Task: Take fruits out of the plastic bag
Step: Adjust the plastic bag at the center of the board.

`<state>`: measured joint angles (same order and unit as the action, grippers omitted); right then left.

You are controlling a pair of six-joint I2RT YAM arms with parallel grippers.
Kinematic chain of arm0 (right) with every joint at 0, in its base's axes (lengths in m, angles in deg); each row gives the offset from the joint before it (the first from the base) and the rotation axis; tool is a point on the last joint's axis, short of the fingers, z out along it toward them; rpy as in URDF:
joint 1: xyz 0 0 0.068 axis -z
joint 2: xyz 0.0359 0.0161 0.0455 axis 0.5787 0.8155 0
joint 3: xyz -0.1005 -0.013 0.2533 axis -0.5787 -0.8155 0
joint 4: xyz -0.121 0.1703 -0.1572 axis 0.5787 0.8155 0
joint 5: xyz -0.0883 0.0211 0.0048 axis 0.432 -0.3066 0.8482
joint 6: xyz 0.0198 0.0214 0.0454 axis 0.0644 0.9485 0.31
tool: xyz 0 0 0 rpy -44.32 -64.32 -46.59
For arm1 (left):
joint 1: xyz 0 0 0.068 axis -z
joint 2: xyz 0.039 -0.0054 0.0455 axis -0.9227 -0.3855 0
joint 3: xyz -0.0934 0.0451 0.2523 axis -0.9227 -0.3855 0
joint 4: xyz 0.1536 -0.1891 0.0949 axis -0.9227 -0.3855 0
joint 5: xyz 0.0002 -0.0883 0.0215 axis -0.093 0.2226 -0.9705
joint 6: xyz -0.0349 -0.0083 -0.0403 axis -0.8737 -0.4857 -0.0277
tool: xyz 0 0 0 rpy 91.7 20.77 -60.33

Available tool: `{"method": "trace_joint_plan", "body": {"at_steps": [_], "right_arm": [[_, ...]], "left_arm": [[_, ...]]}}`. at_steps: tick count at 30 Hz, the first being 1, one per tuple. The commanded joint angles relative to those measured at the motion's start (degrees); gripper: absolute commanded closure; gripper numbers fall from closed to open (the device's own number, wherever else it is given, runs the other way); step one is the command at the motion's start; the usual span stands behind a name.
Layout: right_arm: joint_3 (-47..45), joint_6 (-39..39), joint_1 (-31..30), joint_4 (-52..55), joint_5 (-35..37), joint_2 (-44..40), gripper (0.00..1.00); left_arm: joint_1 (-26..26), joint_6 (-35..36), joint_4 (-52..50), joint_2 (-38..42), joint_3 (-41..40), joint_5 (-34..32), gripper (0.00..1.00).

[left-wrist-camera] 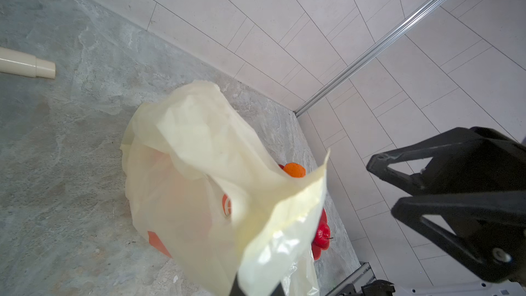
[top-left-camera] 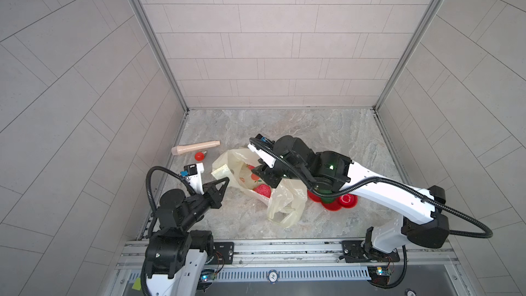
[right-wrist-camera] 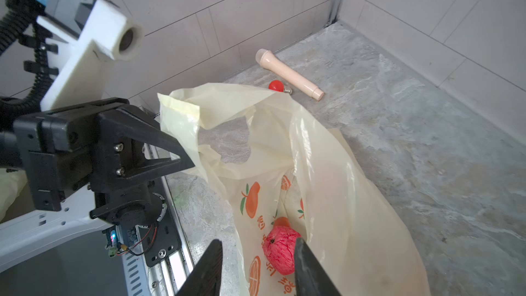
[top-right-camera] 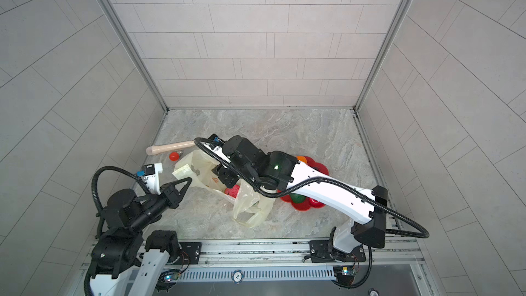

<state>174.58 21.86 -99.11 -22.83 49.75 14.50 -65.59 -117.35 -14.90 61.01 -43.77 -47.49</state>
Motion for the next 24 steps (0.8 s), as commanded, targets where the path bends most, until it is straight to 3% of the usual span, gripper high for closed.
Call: {"method": "trace_joint_plan", "body": {"at_steps": [1, 10, 16, 24], "right_arm": [[-3.16, 2.82, 0.24, -2.07, -0.09, 2.55, 0.58], [-10.1, -0.01, -0.72, -3.35, 4.57, 6.68, 0.61], [-9.92, -1.96, -0.7, 0.51, 15.91, 9.61, 0.61], [-9.7, -2.23, 7.29, 3.92, 22.4, 17.45, 0.59]], "left_arm": [[-0.07, -0.36, -4.39, 2.05, 1.19, 1.7, 0.98], [-0.05, 0.47, -11.41, 7.42, 0.25, 2.2, 0.98], [-0.07, 1.43, -12.89, 6.41, 0.37, 3.01, 0.97], [-0.07, 2.15, -14.23, 5.67, 0.36, 2.55, 0.97]]}}
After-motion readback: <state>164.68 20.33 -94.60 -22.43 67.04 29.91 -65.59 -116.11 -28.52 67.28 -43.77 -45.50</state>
